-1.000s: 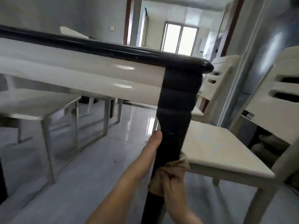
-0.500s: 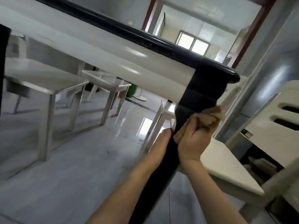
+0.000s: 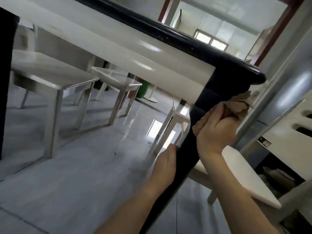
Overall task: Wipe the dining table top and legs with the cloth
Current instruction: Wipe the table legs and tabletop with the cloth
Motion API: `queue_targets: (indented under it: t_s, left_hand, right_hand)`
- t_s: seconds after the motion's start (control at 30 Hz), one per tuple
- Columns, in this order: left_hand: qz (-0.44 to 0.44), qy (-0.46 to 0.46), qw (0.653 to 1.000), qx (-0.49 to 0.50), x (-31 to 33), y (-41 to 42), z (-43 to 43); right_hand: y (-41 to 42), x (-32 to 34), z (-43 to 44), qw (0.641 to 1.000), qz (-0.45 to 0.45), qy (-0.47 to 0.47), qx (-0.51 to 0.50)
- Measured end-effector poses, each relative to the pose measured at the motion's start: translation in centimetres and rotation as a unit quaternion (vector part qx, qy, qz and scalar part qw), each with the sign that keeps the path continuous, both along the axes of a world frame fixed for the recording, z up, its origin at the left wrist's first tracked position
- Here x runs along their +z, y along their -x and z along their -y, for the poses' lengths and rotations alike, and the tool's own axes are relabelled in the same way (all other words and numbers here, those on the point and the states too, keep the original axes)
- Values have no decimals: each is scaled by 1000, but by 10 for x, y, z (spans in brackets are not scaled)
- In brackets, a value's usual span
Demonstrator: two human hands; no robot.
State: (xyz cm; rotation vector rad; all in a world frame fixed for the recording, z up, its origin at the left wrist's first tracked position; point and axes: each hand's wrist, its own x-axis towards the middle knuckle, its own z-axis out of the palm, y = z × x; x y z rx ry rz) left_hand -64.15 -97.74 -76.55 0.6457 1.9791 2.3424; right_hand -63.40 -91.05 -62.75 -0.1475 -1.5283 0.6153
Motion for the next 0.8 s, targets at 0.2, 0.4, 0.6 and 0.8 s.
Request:
queue_targets:
  t_s: [0.2, 0.4, 0.6, 0.8]
  left_hand:
    - [-11, -32, 999, 2, -5, 4, -5]
    - [2, -18, 1000, -8, -10, 7, -9]
    - [68, -45, 996, -45, -6, 7, -9]
    - [-32, 67, 989, -125, -20, 10, 15]
  right_hand:
    - [-18, -129, -11, 988, 51, -106, 98]
    - [-35, -95, -4, 978, 120, -2, 168]
    - [-7, -29, 4, 998, -14, 16, 64]
    - [-6, -92, -8, 996, 34, 38, 77]
